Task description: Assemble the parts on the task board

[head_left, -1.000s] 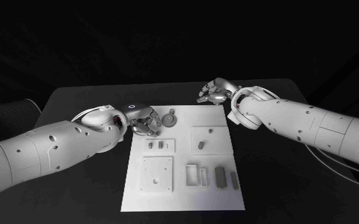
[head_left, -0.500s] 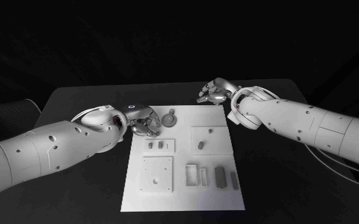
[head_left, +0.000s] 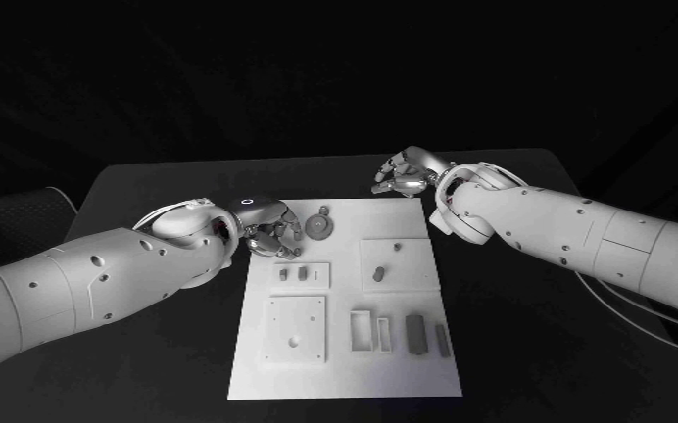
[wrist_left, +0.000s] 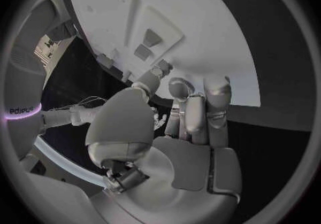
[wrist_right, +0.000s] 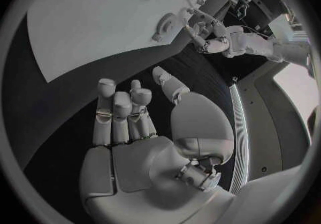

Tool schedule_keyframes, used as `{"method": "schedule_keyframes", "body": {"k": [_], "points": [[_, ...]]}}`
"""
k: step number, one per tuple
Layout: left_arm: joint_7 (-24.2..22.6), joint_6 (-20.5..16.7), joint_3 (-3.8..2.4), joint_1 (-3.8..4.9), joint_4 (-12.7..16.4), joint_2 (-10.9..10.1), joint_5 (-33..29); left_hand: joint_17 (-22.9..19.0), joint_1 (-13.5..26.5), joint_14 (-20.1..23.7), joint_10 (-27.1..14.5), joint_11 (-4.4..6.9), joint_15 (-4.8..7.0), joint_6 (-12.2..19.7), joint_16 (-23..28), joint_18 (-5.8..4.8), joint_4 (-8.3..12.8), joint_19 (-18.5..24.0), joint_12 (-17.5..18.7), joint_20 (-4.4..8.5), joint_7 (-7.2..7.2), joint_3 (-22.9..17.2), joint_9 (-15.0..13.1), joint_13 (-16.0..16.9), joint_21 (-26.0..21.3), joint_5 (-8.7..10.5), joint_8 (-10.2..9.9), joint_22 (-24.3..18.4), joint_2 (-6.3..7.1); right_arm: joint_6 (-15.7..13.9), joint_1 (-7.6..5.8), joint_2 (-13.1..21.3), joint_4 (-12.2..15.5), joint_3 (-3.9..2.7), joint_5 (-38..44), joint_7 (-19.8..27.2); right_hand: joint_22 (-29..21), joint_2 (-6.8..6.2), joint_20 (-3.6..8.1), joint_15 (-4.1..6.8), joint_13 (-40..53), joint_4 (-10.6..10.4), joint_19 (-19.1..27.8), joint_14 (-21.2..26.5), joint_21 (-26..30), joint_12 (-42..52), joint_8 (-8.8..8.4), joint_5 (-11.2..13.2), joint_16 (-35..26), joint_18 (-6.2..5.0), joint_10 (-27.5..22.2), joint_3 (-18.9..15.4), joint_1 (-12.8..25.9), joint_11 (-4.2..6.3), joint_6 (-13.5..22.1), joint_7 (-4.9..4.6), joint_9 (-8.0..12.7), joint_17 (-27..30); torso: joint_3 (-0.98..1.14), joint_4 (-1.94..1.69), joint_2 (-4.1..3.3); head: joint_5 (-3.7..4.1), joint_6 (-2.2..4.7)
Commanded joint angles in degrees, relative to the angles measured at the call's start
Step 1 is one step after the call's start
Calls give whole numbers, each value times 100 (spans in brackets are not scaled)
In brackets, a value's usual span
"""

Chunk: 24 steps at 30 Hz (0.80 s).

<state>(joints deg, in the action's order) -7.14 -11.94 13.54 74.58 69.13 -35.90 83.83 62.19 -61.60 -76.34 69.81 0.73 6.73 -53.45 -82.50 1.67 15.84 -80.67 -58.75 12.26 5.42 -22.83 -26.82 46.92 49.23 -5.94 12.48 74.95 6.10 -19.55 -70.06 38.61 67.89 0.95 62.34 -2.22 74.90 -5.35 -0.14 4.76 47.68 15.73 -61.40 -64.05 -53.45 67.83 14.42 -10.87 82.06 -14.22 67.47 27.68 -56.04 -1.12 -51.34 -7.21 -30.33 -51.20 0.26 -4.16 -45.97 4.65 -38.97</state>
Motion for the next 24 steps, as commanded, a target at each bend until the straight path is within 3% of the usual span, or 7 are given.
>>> {"method": "schedule_keyframes", "body": {"k": [1, 6, 11, 15, 17, 18, 24], "points": [[-46, 42, -3, 1, 8, -7, -43, 5, -31, -30, 17, -2, 17, -37, 26, 727, 22, 11, 26, -2, 40, -23, -4, 7, -20, -4, 32, 62, 7, 47, 2, 6, 7, -1, 6, 36, 19, 6, 32, 14, -9, -18, -24, -17, 19, 25, -27, -18, -5, -78, -22, 9, 58, 0, 6, -45, -7, 7, 0, 2, 0, 6, 1], [-28, 46, -4, 0, 24, -74, -76, -56, -61, 2, 6, -4, 16, -32, 51, 728, 32, 17, 33, -1, 43, -36, -1, 6, -26, -9, 31, 60, 8, 41, 2, 39, 18, -1, 6, 39, 19, 7, 33, 14, -9, -16, -24, -17, 20, 25, -27, -18, -5, -78, -22, 10, 54, 1, 6, -45, -7, 6, -2, 3, 1, 3, 14], [-2, 86, -10, 0, 136, -305, -260, -199, -241, 72, -88, -10, 15, -37, 133, 751, 33, 33, 77, 14, 53, -196, 6, -2, -63, -22, 39, 43, -11, 61, 2, 94, 25, 0, 4, 68, 20, 29, 37, 15, -10, 10, -23, -16, 21, 25, -30, -19, -6, -78, -23, 29, 13, 1, 9, -44, -10, 7, 0, 7, 0, 2, 37], [-27, 14, -19, 3, 147, -445, -777, -234, -311, 84, -165, -13, 12, -47, 164, 751, 11, 44, 128, 7, 55, -309, 9, -19, -83, -20, 49, 37, -9, 69, 2, 141, 37, 0, -10, 96, 20, 36, 38, 15, -10, 22, -23, -16, 21, 25, -31, -15, -7, -78, -23, 33, -2, 1, 10, -45, -11, 7, 7, 0, 10, -15, 46], [-71, -22, -23, 3, 136, -488, -1122, -674, -337, 458, -469, -33, -13, -40, 444, 745, -17, 233, 339, -15, 78, -447, 14, -103, -209, -14, 49, 6, -62, 65, 2, 166, 47, 0, -13, 95, 21, 35, 37, 14, -10, 24, -22, -16, 21, 25, -31, -14, -7, -77, -23, 31, -2, 1, 9, -45, -12, 7, 10, -10, 11, -14, 56], [-100, -56, -26, 3, 134, -522, -1248, -757, -361, 664, -688, -73, -54, -44, 649, 708, -45, 451, 530, -68, 114, -595, 14, -209, -366, 86, 56, -41, -74, 64, 2, 188, 65, 1, -19, 96, 21, 34, 37, 14, -11, 24, -22, -16, 21, 25, -31, -13, -7, -78, -23, 31, -2, 1, 9, -45, -12, 7, 9, -12, 10, -9, 67], [-238, -176, -32, 4, 134, -669, -1790, -1172, -345, 1168, -1059, -205, -200, -38, 1468, 530, -93, 1015, 1372, -243, 232, -970, -6, -812, -1037, 135, 99, -371, -72, 62, 3, 310, 224, 8, -49, 155, 21, 40, 37, 14, -11, 35, -21, -15, 21, 25, -29, -12, -7, -78, -24, 33, -15, 1, 5, -44, -14, 8, 2, 7, 4, -14, 71]]}}
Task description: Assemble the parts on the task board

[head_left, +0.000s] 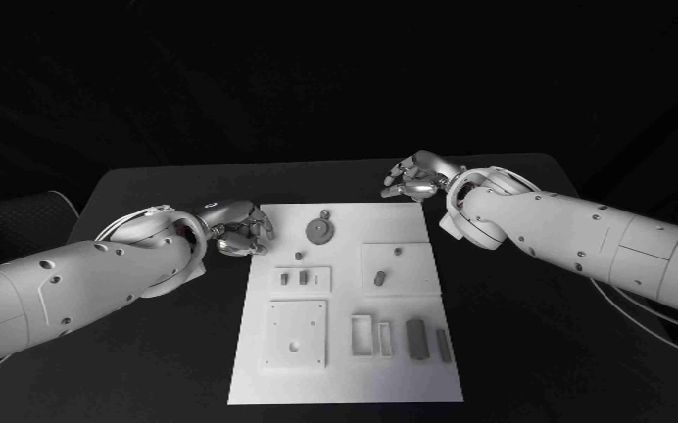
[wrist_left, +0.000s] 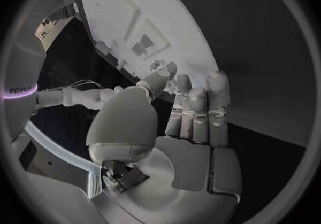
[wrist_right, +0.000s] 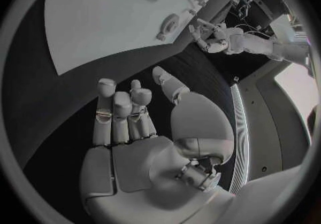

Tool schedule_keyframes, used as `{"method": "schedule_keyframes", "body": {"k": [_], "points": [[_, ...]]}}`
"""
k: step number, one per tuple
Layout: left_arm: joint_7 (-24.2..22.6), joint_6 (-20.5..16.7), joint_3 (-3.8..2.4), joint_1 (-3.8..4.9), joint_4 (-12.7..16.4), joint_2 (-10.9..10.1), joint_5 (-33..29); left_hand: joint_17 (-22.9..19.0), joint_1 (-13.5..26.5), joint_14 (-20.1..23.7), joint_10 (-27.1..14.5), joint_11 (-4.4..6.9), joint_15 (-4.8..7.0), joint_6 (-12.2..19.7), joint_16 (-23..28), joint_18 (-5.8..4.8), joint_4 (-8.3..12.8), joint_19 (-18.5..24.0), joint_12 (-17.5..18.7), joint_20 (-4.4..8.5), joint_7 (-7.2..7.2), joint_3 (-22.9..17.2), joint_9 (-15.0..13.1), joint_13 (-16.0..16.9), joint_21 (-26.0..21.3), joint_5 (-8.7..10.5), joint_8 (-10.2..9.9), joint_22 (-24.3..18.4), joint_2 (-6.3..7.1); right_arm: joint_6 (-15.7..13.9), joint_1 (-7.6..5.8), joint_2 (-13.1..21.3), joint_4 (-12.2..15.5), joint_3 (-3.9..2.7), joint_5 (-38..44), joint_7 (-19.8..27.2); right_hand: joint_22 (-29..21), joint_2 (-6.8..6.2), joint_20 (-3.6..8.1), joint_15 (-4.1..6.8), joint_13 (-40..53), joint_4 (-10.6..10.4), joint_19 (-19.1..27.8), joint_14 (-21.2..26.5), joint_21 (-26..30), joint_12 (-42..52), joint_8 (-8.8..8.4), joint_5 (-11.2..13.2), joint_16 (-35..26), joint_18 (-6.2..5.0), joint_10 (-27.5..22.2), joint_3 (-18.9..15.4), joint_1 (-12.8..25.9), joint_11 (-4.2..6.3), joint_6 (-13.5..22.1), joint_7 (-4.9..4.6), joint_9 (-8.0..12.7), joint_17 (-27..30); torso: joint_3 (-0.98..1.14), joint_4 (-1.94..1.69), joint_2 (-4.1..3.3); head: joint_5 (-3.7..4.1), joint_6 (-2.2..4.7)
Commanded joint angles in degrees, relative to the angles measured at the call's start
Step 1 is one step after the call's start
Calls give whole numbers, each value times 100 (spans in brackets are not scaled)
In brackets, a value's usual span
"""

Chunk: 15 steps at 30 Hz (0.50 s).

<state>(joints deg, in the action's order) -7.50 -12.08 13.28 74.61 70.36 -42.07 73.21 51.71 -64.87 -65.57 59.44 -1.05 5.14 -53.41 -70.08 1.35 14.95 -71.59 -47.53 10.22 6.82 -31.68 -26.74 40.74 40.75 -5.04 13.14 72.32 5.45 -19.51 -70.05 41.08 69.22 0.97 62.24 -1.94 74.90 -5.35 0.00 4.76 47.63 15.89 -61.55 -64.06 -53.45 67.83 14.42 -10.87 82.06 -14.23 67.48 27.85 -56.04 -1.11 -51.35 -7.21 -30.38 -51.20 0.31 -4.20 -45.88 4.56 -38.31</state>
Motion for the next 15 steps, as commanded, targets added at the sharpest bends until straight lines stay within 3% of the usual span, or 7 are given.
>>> {"method": "schedule_keyframes", "body": {"k": [1, 4, 7, 8, 12, 15], "points": [[-244, -220, -8, 1, 21, -85, -802, -181, -29, 99, -8, -44, -42, -36, 326, 544, 7, 129, 380, -50, 107, -125, -19, -301, -279, 45, 40, -168, -7, 53, 5, 101, 139, 13, -56, 154, 21, 42, 23, 13, -6, 22, -5, -14, 21, 26, -29, -12, -7, -77, -24, 18, -19, 1, 4, -45, -10, 8, 0, 14, -7, -8, 18], [-333, -376, -20, 1, 68, -199, -1168, -303, -58, 44, 90, -100, -83, 16, 559, 491, -25, 80, 840, -67, 130, -299, -30, -655, -495, 148, 52, -325, 14, 30, 33, 227, 298, 30, -67, 233, 23, 60, 24, 14, -6, 40, -3, -14, 22, 26, -26, -14, -8, -77, -24, 24, -49, 2, -2, -43, -14, 8, 1, 10, -10, 22, 30], [-537, -592, -103, 2, 127, -315, -1650, -311, -30, 31, 142, -102, -97, 57, 617, 476, -35, 54, 1071, -63, 162, -318, -32, -818, -560, 185, 54, -354, 74, 115, 52, 381, 498, 73, -193, 505, 27, 72, 25, 15, -6, 67, 5, -13, 22, 28, -24, -18, -9, -77, -23, 34, -109, 4, -8, -41, -19, 9, 1, 5, -5, 81, 26], [-638, -620, -119, 2, 172, -377, -1799, -318, 10, 61, 149, -118, -103, 68, 647, 468, -50, 76, 1122, -70, 165, -294, -33, -851, -584, 198, 54, -359, 90, 143, 57, 438, 583, 101, -254, 607, 28, 74, 25, 14, -6, 70, 7, -12, 22, 28, -24, -19, -10, -77, -23, 34, -122, 3, -8, -41, -20, 9, 6, 3, -4, 142, 24], [-861, -721, -142, 5, 310, -573, -2510, -532, 238, 448, 102, -205, -203, 132, 1124, 361, -34, 516, 1556, -179, 240, -58, -49, -1136, -1006, 180, 74, -526, 91, 25, 84, 687, 894, 184, -233, 782, 33, 82, 24, 12, -7, 76, 18, -7, 22, 29, -28, -13, -11, -77, -23, 29, -167, 2, -4, -43, -22, 10, 13, 0, -2, 195, 62], [-868, -657, -141, 7, 372, -652, -3083, -804, 301, 741, 10, -317, -352, 163, 1678, 261, -48, 871, 2015, -306, 285, -83, -67, -1424, -1464, 172, 105, -797, 66, -82, 117, 831, 1052, 231, -115, 875, 39, 79, 22, 11, -6, 79, 24, -7, 19, 32, -28, -11, -9, -77, -21, 20, -209, 1, -6, -43, -25, 8, 19, -8, 16, 219, 57]]}}
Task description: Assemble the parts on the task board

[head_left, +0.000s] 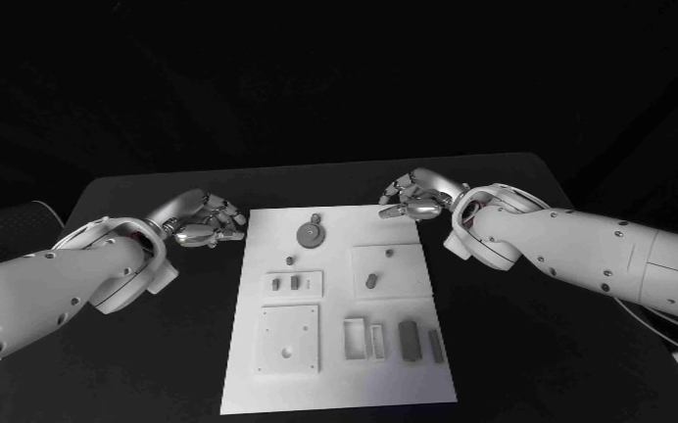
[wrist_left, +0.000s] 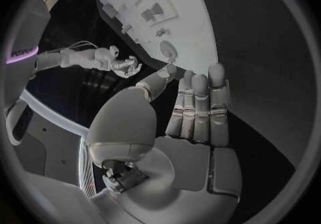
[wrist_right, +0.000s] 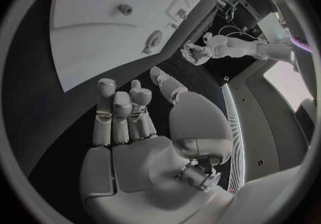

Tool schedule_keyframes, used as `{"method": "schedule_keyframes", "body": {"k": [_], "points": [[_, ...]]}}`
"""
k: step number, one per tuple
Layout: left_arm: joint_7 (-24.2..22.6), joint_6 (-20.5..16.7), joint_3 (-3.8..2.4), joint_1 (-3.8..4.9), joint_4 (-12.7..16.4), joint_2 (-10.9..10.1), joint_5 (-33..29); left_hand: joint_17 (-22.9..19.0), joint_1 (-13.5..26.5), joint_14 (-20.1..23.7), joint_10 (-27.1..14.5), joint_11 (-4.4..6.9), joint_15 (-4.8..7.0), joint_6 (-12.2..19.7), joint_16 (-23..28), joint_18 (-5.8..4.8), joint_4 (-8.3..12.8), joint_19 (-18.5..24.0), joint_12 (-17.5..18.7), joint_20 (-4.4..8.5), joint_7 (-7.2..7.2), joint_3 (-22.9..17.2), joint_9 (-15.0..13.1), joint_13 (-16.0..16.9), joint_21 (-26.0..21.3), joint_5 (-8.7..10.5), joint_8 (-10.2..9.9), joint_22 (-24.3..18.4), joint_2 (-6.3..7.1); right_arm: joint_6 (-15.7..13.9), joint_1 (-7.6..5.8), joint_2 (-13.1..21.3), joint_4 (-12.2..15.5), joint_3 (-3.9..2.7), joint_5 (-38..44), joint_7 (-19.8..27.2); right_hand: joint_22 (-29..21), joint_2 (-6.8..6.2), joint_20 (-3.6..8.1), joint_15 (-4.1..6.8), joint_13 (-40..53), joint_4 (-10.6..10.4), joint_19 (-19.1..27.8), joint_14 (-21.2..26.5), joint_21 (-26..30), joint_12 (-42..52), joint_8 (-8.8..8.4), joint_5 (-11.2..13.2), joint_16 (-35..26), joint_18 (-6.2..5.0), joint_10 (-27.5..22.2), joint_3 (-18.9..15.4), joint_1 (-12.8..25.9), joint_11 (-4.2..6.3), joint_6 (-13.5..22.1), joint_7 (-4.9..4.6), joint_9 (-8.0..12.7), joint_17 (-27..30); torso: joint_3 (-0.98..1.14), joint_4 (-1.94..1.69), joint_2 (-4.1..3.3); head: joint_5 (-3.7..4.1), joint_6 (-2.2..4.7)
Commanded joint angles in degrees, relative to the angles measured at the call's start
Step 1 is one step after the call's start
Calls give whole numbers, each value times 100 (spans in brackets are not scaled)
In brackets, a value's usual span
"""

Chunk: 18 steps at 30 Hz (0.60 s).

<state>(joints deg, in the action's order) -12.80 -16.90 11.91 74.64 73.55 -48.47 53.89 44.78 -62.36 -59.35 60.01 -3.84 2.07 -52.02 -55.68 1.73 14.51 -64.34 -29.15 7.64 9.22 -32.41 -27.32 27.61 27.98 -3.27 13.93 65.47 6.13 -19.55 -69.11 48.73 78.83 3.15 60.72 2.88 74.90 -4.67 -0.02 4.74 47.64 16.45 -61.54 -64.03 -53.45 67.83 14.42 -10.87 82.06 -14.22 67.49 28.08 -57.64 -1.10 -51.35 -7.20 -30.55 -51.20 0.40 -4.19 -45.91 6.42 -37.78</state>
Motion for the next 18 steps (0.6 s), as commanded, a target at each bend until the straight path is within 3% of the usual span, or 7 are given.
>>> {"method": "schedule_keyframes", "body": {"k": [1, 4, 5, 10, 14, 18], "points": [[-344, -157, -3, 4, 60, -20, -1320, -204, 63, 198, -54, -77, -99, 59, 428, 194, -3, 244, 307, -93, 62, -27, -9, -189, -334, -4, 23, -210, -2, -112, 38, 98, 128, 26, 66, 415, 40, 10, 23, 14, -7, 24, 24, -10, 17, 33, -27, -10, -8, -78, -21, -6, -57, 1, -7, -43, -9, 8, 6, -6, 20, 24, 5], [-373, -61, -1, 2, 99, -37, -1846, -557, 96, 400, -7, -207, -346, 168, 1222, 146, 39, 530, 835, -313, 74, -43, -25, -508, -900, -2, 43, -625, -32, -216, 81, 250, 310, 127, 335, 504, 52, -9, 23, 14, -6, 25, 27, -16, 6, 39, -27, 23, 0, -78, -13, -33, -130, 2, -12, -43, -14, 5, 15, 2, 47, 5, 10], [-384, -47, -1, 1, 111, -37, -1990, -658, 80, 376, 52, -234, -439, 208, 1493, 188, 70, 564, 1014, -405, 74, -43, -34, -618, -1067, -12, 55, -763, -41, -223, 97, 300, 364, 155, 424, 520, 54, -12, 24, 15, -6, 27, 29, -16, 4, 40, -27, 25, 1, -78, -12, -35, -148, 2, -12, -42, -15, 4, 16, 6, 51, 7, 12], [-423, 37, 2, -3, 114, -18, -2291, -899, 180, 623, 5, -350, -700, 328, 2296, 210, 126, 866, 1565, -673, 74, 126, -47, -938, -1528, -26, 76, -1068, -94, -262, 194, 418, 501, 237, 702, 520, 65, -74, 25, 15, -7, 32, 41, -13, -2, 41, -33, 33, 4, -78, -12, -65, -289, 2, -10, -42, -19, 2, 17, 38, 88, 7, -4], [-435, 74, 3, -8, 92, 14, -2386, -994, 220, 805, -57, -377, -833, 429, 2680, 207, 166, 1083, 1854, -809, 66, 284, -38, -1117, -1785, -34, 61, -1222, -110, -367, 292, 439, 519, 261, 992, 445, 67, -116, 21, 14, -9, 31, 46, -9, -4, 38, -41, 45, 2, -78, -15, -91, -333, -1, -2, -45, -18, 2, 11, 50, 108, 27, -7], [-424, 128, 6, -15, 76, 44, -2391, -998, 194, 782, -60, -400, -859, 451, 2775, 230, 166, 1075, 1961, -835, 77, 327, -38, -1193, -1838, -45, 65, -1261, -119, -408, 336, 412, 457, 264, 1215, 359, 66, -155, 17, 10, -12, 27, 45, -7, -3, 34, -58, 67, 0, -78, -17, -118, -359, -6, 23, -51, -12, 3, 7, 57, 125, 82, -3]]}}
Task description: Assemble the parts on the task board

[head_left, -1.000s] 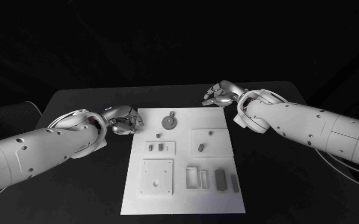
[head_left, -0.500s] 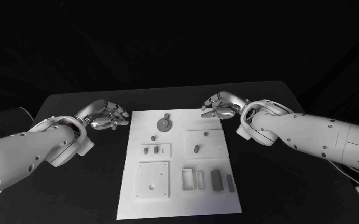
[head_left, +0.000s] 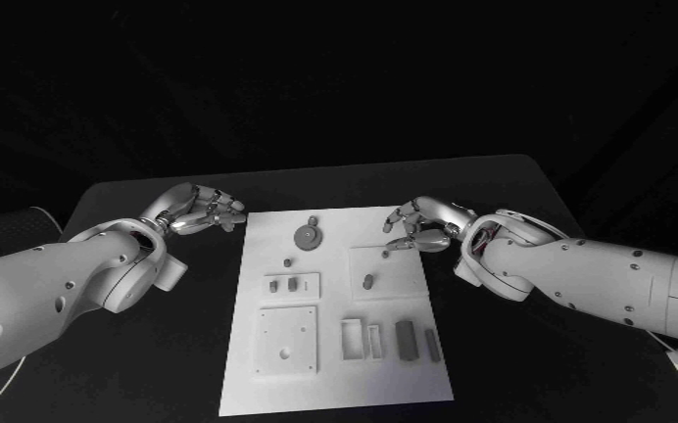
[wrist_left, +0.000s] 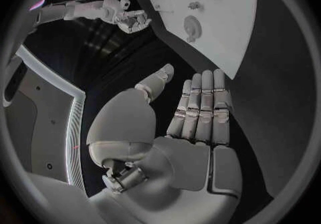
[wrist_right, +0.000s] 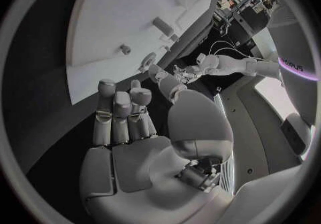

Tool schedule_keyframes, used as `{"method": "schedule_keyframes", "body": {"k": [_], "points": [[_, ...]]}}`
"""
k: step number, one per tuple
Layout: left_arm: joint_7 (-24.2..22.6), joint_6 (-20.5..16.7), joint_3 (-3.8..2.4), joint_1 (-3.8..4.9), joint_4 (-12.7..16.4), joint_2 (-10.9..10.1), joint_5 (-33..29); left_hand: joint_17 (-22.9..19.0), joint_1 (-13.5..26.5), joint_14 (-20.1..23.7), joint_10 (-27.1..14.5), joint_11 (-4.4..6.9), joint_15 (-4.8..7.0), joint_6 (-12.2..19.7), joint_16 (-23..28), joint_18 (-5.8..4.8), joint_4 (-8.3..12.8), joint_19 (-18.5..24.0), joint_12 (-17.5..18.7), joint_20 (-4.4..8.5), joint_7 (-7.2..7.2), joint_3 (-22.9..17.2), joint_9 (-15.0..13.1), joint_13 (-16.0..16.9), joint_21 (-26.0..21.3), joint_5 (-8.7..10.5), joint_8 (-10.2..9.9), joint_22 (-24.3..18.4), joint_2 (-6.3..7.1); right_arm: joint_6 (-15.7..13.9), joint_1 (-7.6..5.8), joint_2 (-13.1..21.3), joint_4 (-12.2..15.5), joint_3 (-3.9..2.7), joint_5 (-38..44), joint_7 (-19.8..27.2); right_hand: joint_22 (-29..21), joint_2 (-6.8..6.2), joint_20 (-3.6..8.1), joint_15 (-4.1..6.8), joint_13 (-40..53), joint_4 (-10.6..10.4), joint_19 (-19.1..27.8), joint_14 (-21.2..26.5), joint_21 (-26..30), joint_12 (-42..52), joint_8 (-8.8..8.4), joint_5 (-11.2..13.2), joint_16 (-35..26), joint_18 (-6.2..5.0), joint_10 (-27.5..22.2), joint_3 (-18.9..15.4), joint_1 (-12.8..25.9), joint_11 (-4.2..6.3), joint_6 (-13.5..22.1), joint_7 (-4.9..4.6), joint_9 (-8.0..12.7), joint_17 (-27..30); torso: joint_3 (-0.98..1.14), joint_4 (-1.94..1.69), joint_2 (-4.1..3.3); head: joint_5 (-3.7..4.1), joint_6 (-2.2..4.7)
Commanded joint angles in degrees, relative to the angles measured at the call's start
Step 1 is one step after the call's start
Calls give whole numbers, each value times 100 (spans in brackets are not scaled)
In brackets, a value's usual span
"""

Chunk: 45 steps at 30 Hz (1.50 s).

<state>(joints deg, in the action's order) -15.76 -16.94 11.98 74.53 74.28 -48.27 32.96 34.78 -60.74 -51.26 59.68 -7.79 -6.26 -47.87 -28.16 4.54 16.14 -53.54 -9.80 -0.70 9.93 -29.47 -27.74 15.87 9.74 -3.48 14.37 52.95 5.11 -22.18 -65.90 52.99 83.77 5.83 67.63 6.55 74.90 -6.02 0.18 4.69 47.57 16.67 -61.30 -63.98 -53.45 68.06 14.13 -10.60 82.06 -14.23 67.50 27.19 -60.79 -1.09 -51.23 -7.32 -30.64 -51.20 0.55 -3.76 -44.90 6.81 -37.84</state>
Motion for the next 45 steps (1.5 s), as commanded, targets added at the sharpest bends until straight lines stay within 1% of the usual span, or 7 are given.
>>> {"method": "schedule_keyframes", "body": {"k": [1, 6, 12, 17, 33, 37, 45], "points": [[-130, 138, 0, -5, 6, 28, -298, 6, 27, -43, -21, -11, -24, 37, 26, -46, 2, -19, 36, -2, 9, 37, 4, -28, -14, -25, 22, -8, -18, -144, 28, -27, -63, 0, 581, -24, 66, -26, -3, 14, -7, 5, 20, -12, -3, 11, -33, 43, 0, -77, -18, -34, -47, -10, 16, -41, -1, 3, -9, 13, 23, 44, -3], [-140, 144, 0, -8, 26, 30, -299, 14, 12, -66, -4, -25, -25, 30, 41, -38, 4, -35, 56, -4, 14, 47, 2, -44, -19, -27, 31, -13, -15, -146, 193, -106, -175, 25, 753, -63, 61, -58, -7, 5, -10, 3, 17, -11, 2, 7, -59, 65, -4, -77, -19, -58, -63, -20, 56, -52, 9, 5, -18, 4, 17, 13, -20], [-145, 111, 0, -9, 18, 47, -328, 13, -2, -20, 62, -51, -58, 17, 137, -41, -2, 14, 92, -35, 39, 72, 0, -80, -82, -30, 47, -42, -15, -193, 346, -216, -274, 25, 809, -84, 58, -56, -7, 2, -12, 3, 13, -12, 4, 5, -66, 55, -5, -77, -20, -58, -82, -23, 64, -56, 11, 6, -3, 5, 6, 17, -48], [-139, 66, 0, -9, 17, 62, -318, 19, -48, 8, 95, -60, -77, 16, 194, -38, 8, 42, 121, -54, 61, 67, 2, -105, -120, -34, 53, -57, -27, -212, 356, -233, -287, 25, 816, -96, 54, -47, -7, 0, -13, 2, 7, -16, 6, 5, -68, 27, -5, -77, -19, -57, -100, -25, 64, -58, 12, 6, -1, 18, 11, -22, -68], [-139, 61, -1, -9, 26, 119, -137, 35, -107, 44, 104, -84, -104, 29, 262, -39, 9, 79, 175, -81, 86, 71, 10, -143, -166, -33, 53, -72, -3, -314, 430, -429, -488, 25, 907, -147, 47, 6, -6, 1, -14, -1, -16, -33, 6, 12, -67, -32, -1, -77, -7, -52, -140, -24, 50, -56, 10, 7, -4, 13, 8, -24, -84], [-133, 58, -1, -8, 28, 136, -128, 39, -116, 53, 99, -90, -110, 30, 277, -39, 8, 87, 191, -87, 89, 73, 11, -153, -177, -33, 54, -75, 0, -338, 476, -477, -616, 24, 913, -143, 45, 66, -5, 3, -14, 0, -25, -42, 7, 16, -64, -52, 1, -77, 1, -42, -161, -21, 37, -53, 8, 7, -7, 10, 11, -32, -96], [-132, 48, -2, -8, 32, 164, -126, 48, -124, 63, 82, -102, -118, 33, 298, -38, 3, 98, 220, -95, 90, 76, 13, -171, -191, -34, 55, -78, 1, -282, 532, -548, -710, 24, 906, -99, 43, 193, -4, 10, -16, 2, -29, -51, 9, 18, -52, -94, 0, -77, 7, -26, -188, -13, 2, -44, 2, 8, -6, 16, 13, -68, -94]]}}
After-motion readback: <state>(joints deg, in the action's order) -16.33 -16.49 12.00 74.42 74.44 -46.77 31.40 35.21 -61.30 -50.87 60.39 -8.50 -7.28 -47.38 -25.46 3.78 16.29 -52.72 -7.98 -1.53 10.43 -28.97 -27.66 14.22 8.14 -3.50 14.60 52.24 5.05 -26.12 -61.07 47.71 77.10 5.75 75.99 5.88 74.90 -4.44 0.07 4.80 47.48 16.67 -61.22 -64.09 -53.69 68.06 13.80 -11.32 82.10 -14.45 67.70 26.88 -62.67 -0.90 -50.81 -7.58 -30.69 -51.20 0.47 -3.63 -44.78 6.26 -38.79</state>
